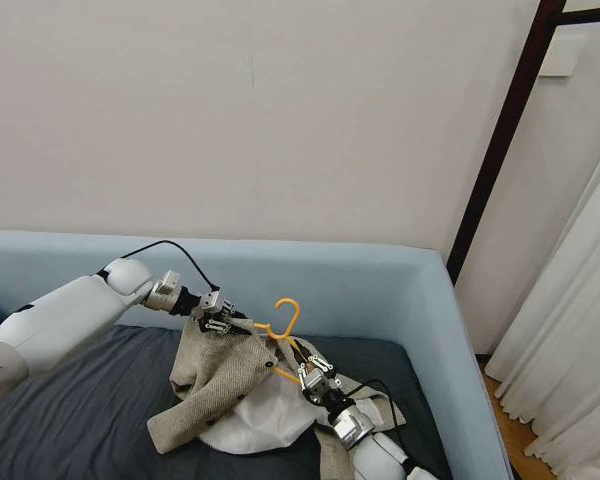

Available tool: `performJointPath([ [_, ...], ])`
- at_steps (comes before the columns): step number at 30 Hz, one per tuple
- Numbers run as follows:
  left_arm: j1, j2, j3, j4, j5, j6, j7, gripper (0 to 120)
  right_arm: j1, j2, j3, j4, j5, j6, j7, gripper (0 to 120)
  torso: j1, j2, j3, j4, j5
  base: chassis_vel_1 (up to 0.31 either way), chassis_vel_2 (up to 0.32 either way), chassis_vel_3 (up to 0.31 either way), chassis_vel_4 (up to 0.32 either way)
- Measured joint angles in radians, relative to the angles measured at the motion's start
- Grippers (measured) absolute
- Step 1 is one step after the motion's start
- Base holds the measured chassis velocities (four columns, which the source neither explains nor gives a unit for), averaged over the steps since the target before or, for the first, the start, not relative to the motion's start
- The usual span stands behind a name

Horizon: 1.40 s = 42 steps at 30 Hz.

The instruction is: Pick up the clothes from the sofa and hang them on the clothes hanger.

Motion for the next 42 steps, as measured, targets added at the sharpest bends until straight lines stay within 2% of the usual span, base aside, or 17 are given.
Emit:
performJointPath([
  [9,0.040,0.024,-0.029,-0.026,-0.003,-0.001,-0.013,10,-0.014,-0.009,-0.008,0.028,0.008,-0.017,0.000,4,0.000,0.000,0.000,0.0002,-0.0001,0.000,0.000,0.000,0.000],
  [13,0.067,0.032,-0.058,-0.036,-0.002,-0.004,-0.018,10,-0.025,-0.017,-0.009,0.046,0.005,-0.019,0.000,11,0.000,0.000,0.000,0.0000,-0.0001,0.000,0.000,0.000,0.000],
  [15,0.091,0.041,-0.087,-0.044,-0.002,-0.005,-0.032,10,-0.040,-0.022,-0.005,0.064,0.004,-0.020,-0.001,22,0.000,0.000,0.000,0.0001,-0.0002,0.000,0.000,0.000,0.000],
  [16,0.091,0.041,-0.087,-0.044,-0.002,-0.005,-0.032,10,-0.040,-0.022,-0.005,0.064,0.004,-0.020,-0.001,22,0.000,0.000,0.000,0.0001,-0.0002,0.000,0.000,0.000,0.000],
  [18,0.114,0.043,-0.116,-0.044,0.000,-0.012,-0.045,10,-0.059,-0.031,0.004,0.084,0.008,-0.023,-0.001,32,0.000,0.000,0.000,0.0003,-0.0002,0.000,0.000,0.000,0.000],
  [21,0.127,0.042,-0.136,-0.043,0.000,-0.013,-0.055,10,-0.073,-0.040,0.015,0.099,0.010,-0.023,-0.001,39,0.000,0.000,0.000,0.0002,0.0000,0.000,0.000,0.000,0.000],
  [23,0.139,0.037,-0.162,-0.037,0.001,-0.015,-0.070,10,-0.101,-0.062,0.040,0.138,0.020,-0.023,0.001,51,0.000,0.000,0.000,0.0000,0.0001,0.000,0.000,0.000,0.000],
  [26,0.148,0.030,-0.182,-0.028,0.002,-0.018,-0.079,10,-0.125,-0.080,0.060,0.170,0.025,-0.024,0.003,57,0.000,0.000,0.000,0.0000,0.0003,0.000,0.000,0.000,0.000],
  [31,0.185,0.007,-0.236,-0.005,0.007,-0.027,-0.112,10,-0.228,-0.137,0.146,0.238,0.047,-0.012,0.010,81,0.000,0.000,0.000,-0.0001,0.0000,0.000,0.000,0.000,0.000],
  [32,0.185,0.007,-0.236,-0.005,0.007,-0.027,-0.112,10,-0.228,-0.137,0.146,0.238,0.047,-0.012,0.010,81,0.000,0.000,0.000,-0.0001,0.0000,0.000,0.000,0.000,0.000],
  [36,0.212,0.006,-0.260,-0.016,0.006,-0.034,-0.140,10,-0.260,-0.165,0.150,0.168,0.049,-0.001,-0.028,97,0.000,0.000,0.000,-0.0001,0.0000,0.000,0.000,0.000,0.000],
  [42,0.235,0.025,-0.276,-0.045,-0.013,-0.035,-0.167,10,-0.224,-0.159,0.097,0.031,0.058,-0.016,-0.069,100,0.000,0.000,0.000,0.0002,0.0000,0.000,0.000,0.000,0.000],
])
